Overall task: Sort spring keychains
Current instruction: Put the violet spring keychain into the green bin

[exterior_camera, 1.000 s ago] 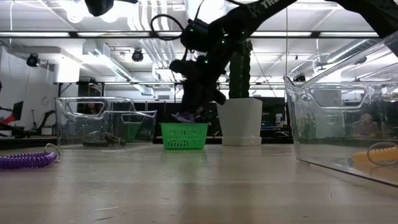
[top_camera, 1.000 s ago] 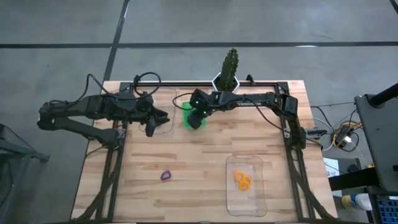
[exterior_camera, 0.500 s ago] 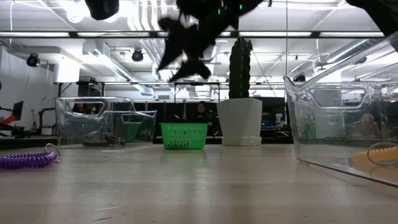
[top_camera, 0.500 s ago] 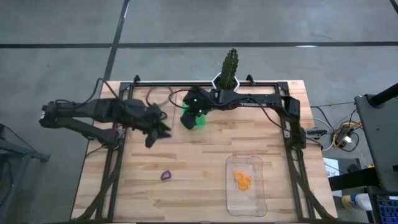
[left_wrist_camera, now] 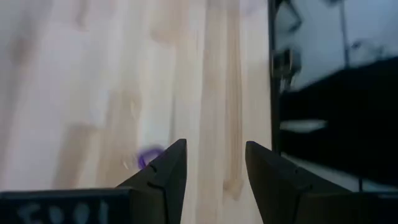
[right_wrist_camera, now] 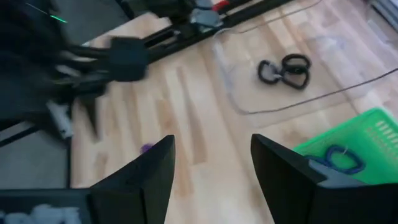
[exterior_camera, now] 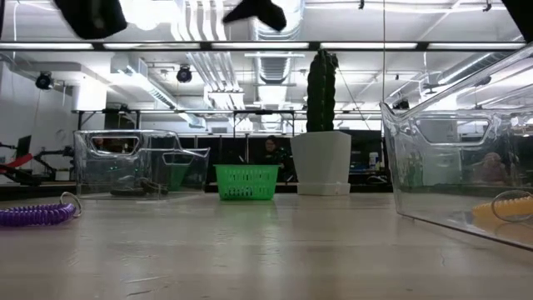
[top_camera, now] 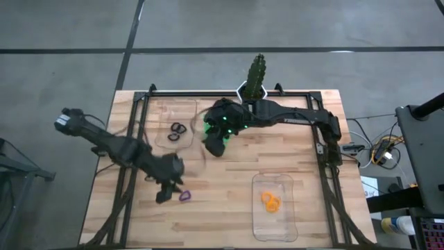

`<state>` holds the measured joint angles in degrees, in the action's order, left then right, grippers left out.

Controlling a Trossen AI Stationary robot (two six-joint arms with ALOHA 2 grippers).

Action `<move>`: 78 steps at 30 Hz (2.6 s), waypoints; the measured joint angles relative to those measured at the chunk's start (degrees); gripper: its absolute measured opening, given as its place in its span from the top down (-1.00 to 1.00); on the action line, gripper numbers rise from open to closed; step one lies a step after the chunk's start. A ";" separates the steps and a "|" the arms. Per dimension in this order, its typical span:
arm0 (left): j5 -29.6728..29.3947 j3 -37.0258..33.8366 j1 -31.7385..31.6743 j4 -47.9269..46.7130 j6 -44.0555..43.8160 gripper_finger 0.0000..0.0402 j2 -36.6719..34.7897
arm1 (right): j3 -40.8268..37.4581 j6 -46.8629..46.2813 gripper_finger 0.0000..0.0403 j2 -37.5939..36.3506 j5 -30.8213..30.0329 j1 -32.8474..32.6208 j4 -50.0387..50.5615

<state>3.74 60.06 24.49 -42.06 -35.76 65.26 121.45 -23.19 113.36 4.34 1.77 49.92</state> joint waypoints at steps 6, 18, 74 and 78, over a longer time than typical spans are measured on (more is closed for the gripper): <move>-2.90 -3.68 4.27 0.07 -4.12 0.22 5.83 | 5.51 0.06 -0.01 -1.33 -5.04 -4.63 4.88; -2.33 -8.91 6.12 6.88 -4.84 0.22 18.43 | 7.52 -2.22 -0.01 -1.25 -10.47 -6.42 6.97; -4.73 -10.88 6.19 13.99 -1.54 0.39 28.99 | 7.22 -2.35 -0.01 -1.19 -11.00 -6.37 6.48; -4.33 -10.98 5.15 13.56 -1.94 0.85 28.54 | 7.22 -2.35 -0.01 -1.14 -11.02 -6.37 6.46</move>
<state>-0.60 49.09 29.64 -28.51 -37.70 93.80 128.66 -25.54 112.22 -6.68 -4.60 56.38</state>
